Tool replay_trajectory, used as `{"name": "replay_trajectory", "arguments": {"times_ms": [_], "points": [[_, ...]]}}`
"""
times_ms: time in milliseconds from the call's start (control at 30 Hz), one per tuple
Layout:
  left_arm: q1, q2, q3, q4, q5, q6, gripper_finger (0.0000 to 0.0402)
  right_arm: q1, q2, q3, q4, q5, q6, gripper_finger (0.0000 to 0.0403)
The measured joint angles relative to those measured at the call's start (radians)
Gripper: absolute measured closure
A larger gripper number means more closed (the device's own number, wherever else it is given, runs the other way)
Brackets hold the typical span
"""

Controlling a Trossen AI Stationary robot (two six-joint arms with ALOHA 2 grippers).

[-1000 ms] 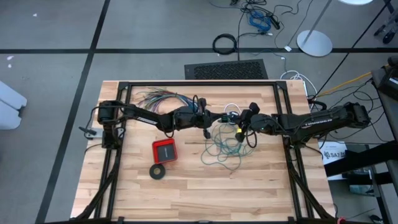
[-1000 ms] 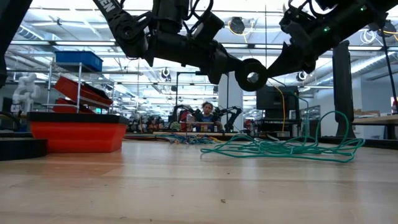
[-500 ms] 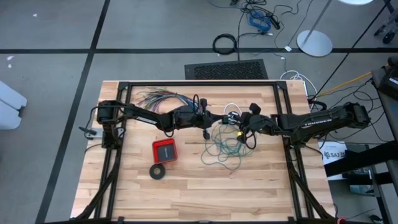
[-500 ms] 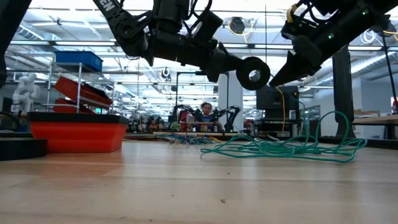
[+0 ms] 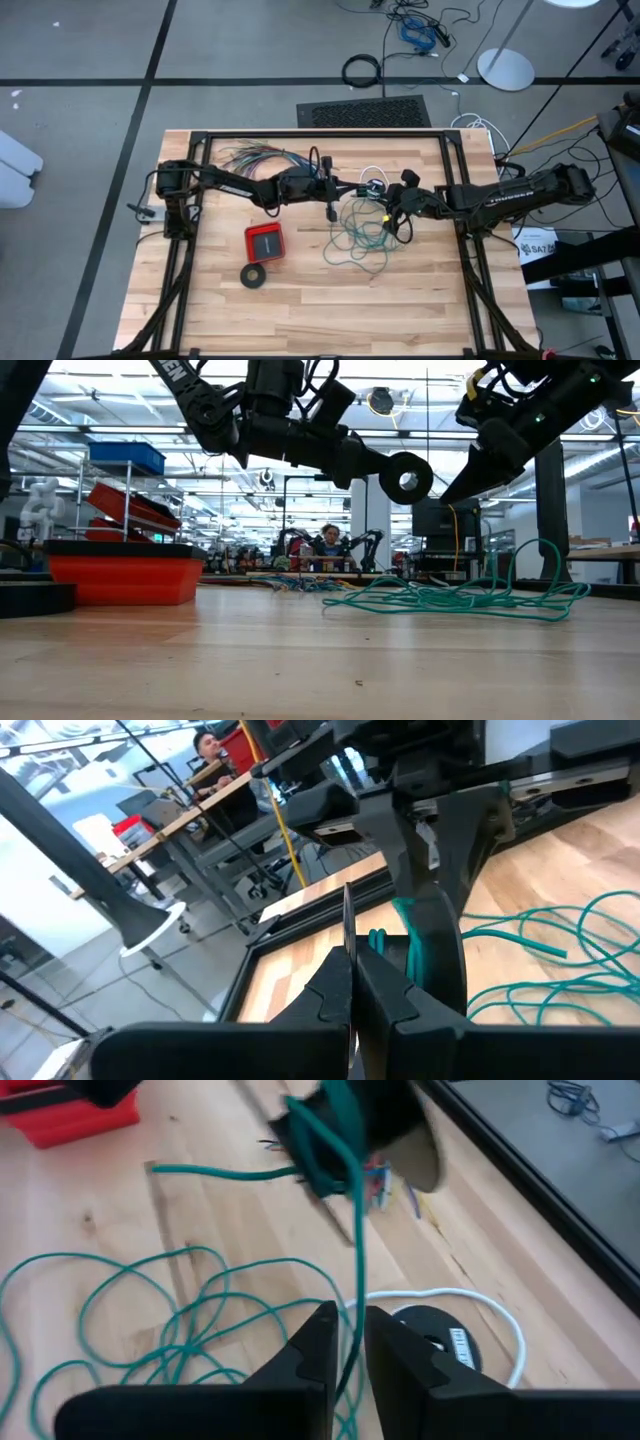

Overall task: Coil cords
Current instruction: Coil the green wire onto the spool

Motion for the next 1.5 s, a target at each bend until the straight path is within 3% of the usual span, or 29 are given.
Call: {"name": "replay_trajectory", "arguments": {"times_ms": [233, 500, 767, 1500], "points": [[0.023, 0.0, 0.0, 0.0, 0.059, -0.051, 0.0402, 0.038, -0.015, 0.0, -0.041, 0.035, 0.031, 0.0361], [0.092, 0.002, 0.0, 0.02, 0.238, -0.205, 0.0402, 0.08, -0.106, 0.001, -0.106, 0.073, 0.077, 0.0361], [0.124, 0.002, 0.0, 0.083, 0.352, -0.301, 0.0402, 0.127, -0.146, 0.001, -0.107, 0.116, 0.091, 0.0362], [0.122, 0.002, 0.0, 0.127, 0.402, -0.37, 0.0402, 0.126, -0.012, 0.002, -0.064, 0.115, 0.161, 0.0362]]}}
